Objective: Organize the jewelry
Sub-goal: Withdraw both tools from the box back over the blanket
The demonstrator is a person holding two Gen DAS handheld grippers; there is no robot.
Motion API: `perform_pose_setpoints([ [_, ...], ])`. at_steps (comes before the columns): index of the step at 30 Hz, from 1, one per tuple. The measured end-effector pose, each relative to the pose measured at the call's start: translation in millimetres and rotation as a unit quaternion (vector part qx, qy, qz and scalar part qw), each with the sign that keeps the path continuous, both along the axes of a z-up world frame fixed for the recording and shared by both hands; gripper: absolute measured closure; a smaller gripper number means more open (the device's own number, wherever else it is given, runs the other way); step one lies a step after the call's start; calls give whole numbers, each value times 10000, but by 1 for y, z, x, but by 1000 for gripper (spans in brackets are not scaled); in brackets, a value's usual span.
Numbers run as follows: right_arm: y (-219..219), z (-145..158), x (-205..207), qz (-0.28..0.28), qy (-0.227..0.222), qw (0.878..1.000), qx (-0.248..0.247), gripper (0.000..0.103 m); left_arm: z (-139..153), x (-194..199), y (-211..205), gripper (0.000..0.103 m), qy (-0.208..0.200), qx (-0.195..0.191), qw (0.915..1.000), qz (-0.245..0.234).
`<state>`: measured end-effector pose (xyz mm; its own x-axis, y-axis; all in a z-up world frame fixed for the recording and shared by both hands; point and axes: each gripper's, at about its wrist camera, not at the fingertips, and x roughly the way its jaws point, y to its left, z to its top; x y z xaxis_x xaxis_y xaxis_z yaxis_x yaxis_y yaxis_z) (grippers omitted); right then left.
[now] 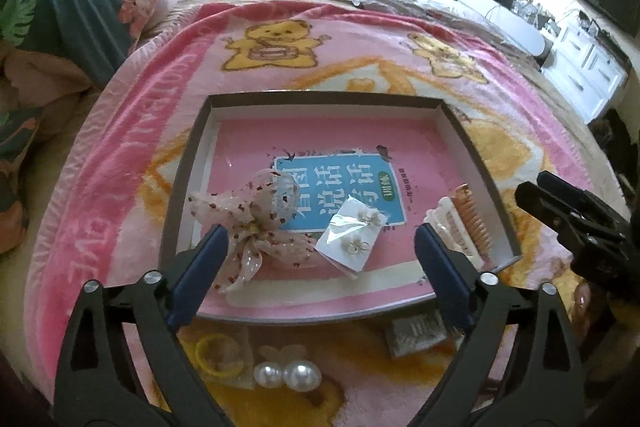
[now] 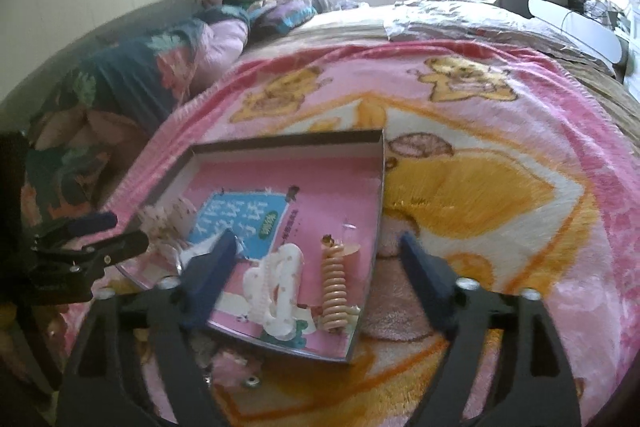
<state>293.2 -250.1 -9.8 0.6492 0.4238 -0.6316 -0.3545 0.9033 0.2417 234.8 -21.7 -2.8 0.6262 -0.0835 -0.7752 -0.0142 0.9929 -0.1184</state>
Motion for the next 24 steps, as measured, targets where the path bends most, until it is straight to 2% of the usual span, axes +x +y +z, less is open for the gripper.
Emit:
perform_pose_setpoints([
  [3,-4,10,-7,-64,-130,9999,59,9,7,-8,3,9,-65,-129,9999,18],
  [8,-8,21,-21,-125,-236,9996,129,9,18,-20,8,9,-157,-204,9996,60],
  [17,-9,45,-52,-204,-471,9987,80,9,54,-47,23,9,-587,-358,9976,117],
  [24,-5,64,-80,-191,-666,9976,87,9,64,-68,36,9,-733,-382,9964,177],
])
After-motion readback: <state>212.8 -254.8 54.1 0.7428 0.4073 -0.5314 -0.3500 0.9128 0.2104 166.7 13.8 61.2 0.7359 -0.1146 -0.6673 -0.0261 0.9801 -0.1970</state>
